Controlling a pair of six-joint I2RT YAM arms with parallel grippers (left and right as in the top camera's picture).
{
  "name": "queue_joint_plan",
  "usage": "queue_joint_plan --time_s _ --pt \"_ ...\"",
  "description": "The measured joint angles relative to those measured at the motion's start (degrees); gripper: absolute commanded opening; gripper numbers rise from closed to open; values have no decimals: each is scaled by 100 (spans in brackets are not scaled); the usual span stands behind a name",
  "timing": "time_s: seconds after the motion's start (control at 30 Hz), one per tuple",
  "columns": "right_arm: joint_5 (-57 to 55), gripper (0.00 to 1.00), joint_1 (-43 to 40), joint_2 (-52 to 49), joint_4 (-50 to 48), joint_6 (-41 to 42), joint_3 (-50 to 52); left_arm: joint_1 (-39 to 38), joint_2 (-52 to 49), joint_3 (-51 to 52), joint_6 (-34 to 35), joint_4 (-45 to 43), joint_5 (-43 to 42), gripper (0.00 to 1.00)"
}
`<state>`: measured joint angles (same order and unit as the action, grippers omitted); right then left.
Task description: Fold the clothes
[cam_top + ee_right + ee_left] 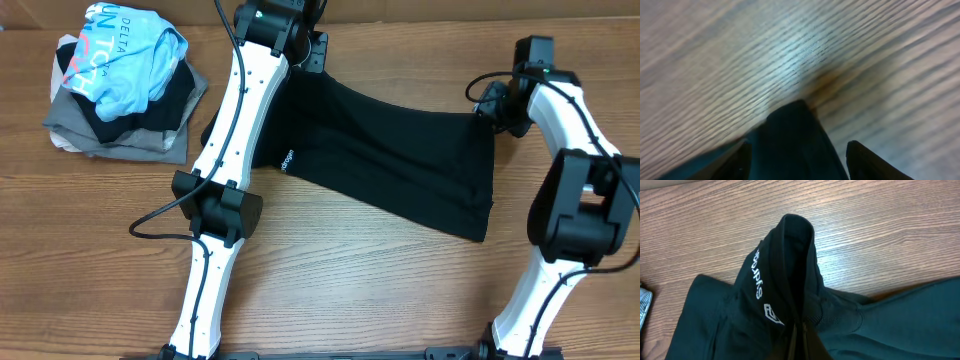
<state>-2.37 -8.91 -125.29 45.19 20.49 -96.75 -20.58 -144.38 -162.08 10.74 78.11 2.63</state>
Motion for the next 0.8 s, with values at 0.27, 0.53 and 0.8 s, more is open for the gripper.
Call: queue_joint_plan --time_s 0.27,0.53,0.8 --pt "-2 52 7 -339 -85 -103 -13 0 0 0 0 -2 0 7" --pt "50 4 11 -378 -264 -105 -13 0 0 0 0 -46 4 11" --pt "76 4 -35 -411 323 -98 -407 0 0 0 -15 -186 378 4"
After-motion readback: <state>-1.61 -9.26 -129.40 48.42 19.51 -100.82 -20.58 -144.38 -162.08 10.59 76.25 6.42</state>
